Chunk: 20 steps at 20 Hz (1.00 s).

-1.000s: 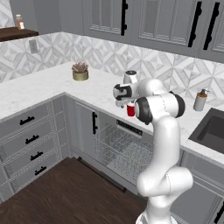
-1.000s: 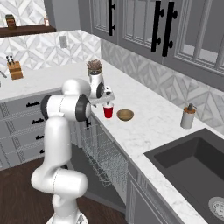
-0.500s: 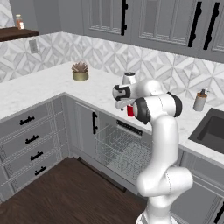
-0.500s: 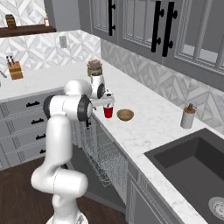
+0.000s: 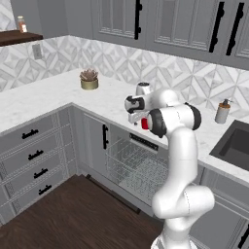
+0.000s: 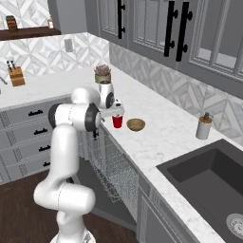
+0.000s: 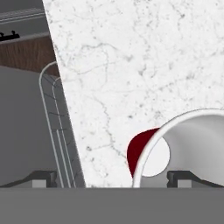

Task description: Pick up the cup and bowl from the counter, place them in the dishwasher, and close the dishwasher door.

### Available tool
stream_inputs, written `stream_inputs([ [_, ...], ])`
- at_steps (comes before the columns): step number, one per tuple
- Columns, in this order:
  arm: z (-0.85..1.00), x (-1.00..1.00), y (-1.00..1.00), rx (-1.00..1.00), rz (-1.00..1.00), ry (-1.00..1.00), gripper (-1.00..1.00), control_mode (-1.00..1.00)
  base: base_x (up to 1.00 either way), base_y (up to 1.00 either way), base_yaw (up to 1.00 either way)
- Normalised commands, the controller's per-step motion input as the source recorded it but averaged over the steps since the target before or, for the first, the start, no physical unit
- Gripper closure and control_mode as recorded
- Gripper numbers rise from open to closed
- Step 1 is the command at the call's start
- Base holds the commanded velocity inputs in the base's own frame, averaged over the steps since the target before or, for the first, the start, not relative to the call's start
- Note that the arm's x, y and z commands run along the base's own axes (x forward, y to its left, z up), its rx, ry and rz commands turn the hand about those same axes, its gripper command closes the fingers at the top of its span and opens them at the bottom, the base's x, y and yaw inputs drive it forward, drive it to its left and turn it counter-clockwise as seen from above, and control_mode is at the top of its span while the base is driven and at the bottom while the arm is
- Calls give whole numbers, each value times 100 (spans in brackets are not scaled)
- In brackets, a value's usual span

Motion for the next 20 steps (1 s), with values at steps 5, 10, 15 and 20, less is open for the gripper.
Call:
stream_inputs([
  [5, -25, 0, 0, 0, 4, 3, 100, -100, 0, 0, 0],
  [10, -3, 0, 0, 0, 3, 0, 100, -100, 0, 0, 0],
  [15, 0, -21, 43, 1, -2, -1, 100, -100, 0, 0, 0],
  [20, 4, -83, 100, 0, -20, -16, 100, -100, 0, 0, 0],
])
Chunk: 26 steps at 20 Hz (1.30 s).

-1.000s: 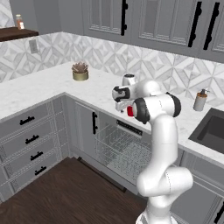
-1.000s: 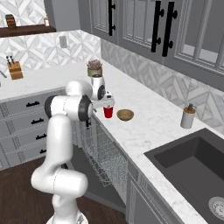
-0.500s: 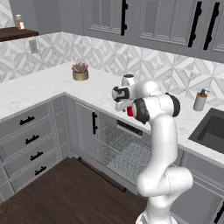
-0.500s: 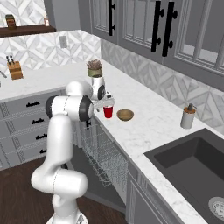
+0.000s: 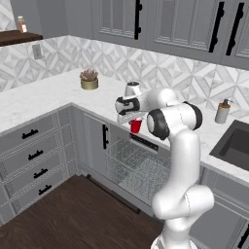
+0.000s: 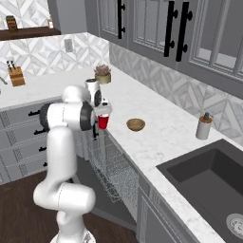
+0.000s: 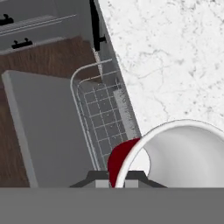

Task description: Pick up the cup and bowl from the counter, place them in the dishwasher, and close the dishwasher door.

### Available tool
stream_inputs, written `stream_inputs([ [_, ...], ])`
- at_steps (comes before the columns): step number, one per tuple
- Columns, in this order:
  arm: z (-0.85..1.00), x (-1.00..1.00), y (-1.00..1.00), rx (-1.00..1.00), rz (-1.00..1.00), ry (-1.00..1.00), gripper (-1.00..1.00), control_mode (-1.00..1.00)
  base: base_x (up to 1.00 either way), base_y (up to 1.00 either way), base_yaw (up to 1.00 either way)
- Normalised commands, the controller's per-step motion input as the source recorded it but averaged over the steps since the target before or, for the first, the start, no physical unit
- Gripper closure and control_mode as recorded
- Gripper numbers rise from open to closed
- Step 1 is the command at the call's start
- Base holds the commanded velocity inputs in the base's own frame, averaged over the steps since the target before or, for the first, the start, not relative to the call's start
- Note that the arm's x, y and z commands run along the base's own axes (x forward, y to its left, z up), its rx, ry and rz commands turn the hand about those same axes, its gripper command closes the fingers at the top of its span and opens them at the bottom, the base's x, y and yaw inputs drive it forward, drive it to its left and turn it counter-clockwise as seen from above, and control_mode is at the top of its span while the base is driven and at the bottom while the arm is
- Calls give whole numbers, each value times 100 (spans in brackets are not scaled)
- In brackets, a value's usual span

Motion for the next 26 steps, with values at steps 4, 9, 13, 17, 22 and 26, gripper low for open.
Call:
stream_inputs([
  [4, 1, -100, 93, 0, -38, -13, 100, -100, 0, 0, 0],
  [9, -25, -80, 47, 0, -59, -7, 100, -100, 0, 0, 0],
  [13, -36, -34, -3, 0, -64, -8, 100, -100, 0, 0, 0],
  [17, -71, -16, -18, 5, -55, -8, 100, -100, 0, 0, 0],
  [22, -47, 7, -9, 1, -18, -13, 100, -100, 0, 0, 0],
  [26, -38, 42, -1, 0, -1, -10, 100, -100, 0, 0, 0],
])
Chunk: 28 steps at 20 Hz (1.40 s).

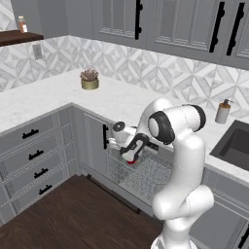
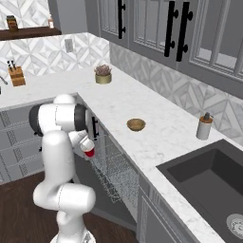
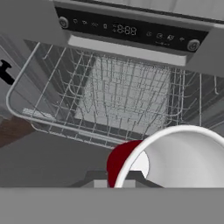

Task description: Pick up the cup and bowl from the counter, place them in the dishwasher, and close the dishwasher door.

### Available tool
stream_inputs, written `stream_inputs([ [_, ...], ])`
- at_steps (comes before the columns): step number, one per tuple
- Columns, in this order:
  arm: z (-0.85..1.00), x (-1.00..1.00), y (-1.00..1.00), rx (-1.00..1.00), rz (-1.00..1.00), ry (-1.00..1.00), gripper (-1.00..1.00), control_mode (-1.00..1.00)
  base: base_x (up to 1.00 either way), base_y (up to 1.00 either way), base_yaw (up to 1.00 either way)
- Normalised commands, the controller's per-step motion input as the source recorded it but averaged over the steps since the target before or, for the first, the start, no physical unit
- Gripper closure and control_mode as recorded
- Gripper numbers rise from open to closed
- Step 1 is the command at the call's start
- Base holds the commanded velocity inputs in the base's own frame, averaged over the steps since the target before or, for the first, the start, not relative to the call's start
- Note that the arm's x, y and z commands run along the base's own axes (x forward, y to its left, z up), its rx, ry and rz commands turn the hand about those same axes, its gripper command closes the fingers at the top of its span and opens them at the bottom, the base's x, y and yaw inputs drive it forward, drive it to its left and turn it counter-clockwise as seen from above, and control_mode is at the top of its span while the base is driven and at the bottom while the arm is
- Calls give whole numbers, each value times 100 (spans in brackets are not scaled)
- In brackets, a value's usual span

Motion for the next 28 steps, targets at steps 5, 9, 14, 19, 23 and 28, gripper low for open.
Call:
stream_inputs([
  [5, -18, 39, -21, 0, 0, -6, 100, -100, 0, 0, 0],
  [9, -30, 43, -24, 0, 0, 1, 100, -100, 0, 0, 0],
  [14, -20, 58, -14, 0, 0, 19, 100, -100, 0, 0, 0],
  [19, -37, 40, 0, -3, 0, 9, 100, -100, 0, 0, 0],
  [23, -21, 32, 0, -1, 0, 0, 100, -100, 0, 0, 0],
  [28, -23, 30, 0, 0, 3, -5, 100, -100, 0, 0, 0],
])
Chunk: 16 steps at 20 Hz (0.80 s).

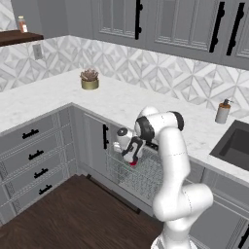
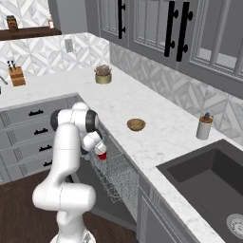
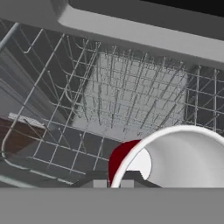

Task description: Pick up the cup and bowl from the counter, place them in the dishwasher, and close the dishwasher door.

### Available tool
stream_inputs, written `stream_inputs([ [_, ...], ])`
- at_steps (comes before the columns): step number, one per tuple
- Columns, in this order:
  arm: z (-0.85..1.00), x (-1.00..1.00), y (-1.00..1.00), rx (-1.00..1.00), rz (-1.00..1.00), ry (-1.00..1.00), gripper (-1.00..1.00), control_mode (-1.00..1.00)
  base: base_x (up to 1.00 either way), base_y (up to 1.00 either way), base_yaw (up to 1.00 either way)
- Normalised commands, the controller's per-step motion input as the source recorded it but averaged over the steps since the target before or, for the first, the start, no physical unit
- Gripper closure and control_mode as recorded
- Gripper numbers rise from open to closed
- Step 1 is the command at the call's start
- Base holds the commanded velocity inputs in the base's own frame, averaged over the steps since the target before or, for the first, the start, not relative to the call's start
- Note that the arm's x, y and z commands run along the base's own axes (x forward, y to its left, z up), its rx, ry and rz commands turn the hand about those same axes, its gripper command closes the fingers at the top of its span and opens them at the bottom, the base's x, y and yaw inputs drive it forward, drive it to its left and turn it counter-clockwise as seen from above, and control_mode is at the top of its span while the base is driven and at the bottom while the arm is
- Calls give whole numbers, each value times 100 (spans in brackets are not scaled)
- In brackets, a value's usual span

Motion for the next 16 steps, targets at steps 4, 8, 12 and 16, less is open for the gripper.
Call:
stream_inputs([
  [4, -42, 41, 0, 0, 4, -5, 100, -100, 0, 0, 0],
  [8, -58, 27, 0, 0, 3, -3, 100, -100, 0, 0, 0],
  [12, -31, 0, 0, 0, 0, 0, 100, -100, 0, 0, 0],
  [16, -9, 0, 0, 0, 0, 0, -100, -100, 0, 0, 0],
])
